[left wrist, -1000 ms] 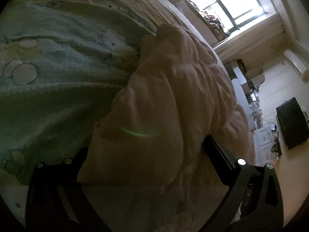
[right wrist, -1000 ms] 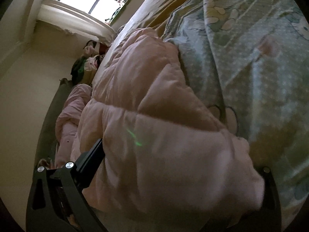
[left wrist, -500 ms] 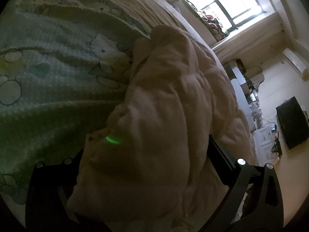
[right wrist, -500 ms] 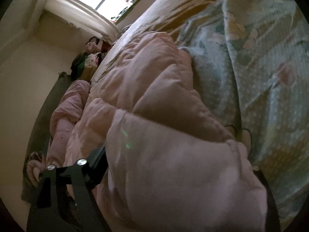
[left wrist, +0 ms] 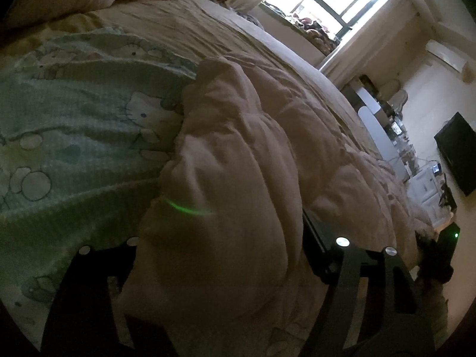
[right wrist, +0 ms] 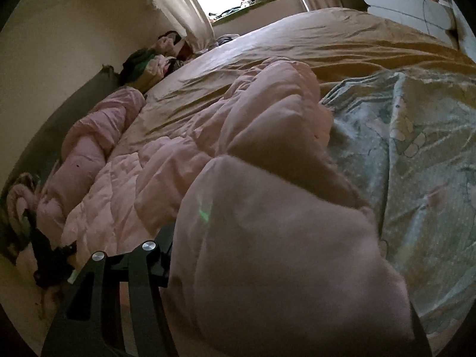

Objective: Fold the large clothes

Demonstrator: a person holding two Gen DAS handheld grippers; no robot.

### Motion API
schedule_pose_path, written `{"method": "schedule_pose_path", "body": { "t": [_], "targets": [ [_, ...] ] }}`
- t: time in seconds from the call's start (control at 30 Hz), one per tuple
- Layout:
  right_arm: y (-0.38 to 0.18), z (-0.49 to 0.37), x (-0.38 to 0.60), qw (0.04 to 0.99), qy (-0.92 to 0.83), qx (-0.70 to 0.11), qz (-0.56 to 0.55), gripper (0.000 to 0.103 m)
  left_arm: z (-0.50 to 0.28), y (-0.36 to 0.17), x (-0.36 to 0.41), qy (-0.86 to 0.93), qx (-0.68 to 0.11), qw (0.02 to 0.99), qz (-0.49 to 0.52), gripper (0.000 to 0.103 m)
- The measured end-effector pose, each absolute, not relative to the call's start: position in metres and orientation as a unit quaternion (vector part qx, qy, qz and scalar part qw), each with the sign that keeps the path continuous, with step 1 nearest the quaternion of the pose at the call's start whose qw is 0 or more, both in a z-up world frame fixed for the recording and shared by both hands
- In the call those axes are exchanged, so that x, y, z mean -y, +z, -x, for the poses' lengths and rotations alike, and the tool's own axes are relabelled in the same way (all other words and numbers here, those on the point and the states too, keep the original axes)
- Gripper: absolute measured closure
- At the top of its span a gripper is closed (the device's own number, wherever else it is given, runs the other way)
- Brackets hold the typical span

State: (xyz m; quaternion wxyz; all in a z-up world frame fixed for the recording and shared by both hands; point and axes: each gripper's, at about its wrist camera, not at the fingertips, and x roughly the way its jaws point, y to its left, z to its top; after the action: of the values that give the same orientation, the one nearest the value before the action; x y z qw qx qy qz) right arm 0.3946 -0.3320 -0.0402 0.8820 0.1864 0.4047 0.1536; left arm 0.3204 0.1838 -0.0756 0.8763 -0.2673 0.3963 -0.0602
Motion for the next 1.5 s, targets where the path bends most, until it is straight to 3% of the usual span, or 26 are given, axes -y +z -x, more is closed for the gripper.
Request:
{"method": "schedule_pose_path", "body": {
  "t": [0.17, 0.33, 0.5, 0.7, 1.5],
  "targets": [
    [-0.038, -0.399, 0.324, 0.885, 0.142, -0.41, -0.17, 0.044, -0.322, -0.078, -0.177, -0.061, -0.398, 0.876, 0.266, 0.026],
    [-0.034, -0.408, 0.308, 0.885, 0.127, -0.419, -0.157, 0.043, -0.322, -0.079, -0.174, -0.058, -0.395, 0.879, 0.262, 0.025],
    [-0.031, -0.407, 0.296, 0.895, 0.107, -0.412, -0.136, 0.057, -0.318, -0.069, -0.167, -0.051, -0.383, 0.892, 0.235, 0.05],
    [-0.022, -0.392, 0.291, 0.909, 0.099, -0.388, -0.115, 0.064, -0.313, -0.057, -0.166, -0.063, -0.368, 0.897, 0.237, 0.062],
    [0.068, -0.345, 0.244, 0.929, 0.205, -0.306, -0.035, 0.07, -0.276, 0.017, -0.175, -0.104, -0.276, 0.923, 0.246, 0.067]
  ]
}}
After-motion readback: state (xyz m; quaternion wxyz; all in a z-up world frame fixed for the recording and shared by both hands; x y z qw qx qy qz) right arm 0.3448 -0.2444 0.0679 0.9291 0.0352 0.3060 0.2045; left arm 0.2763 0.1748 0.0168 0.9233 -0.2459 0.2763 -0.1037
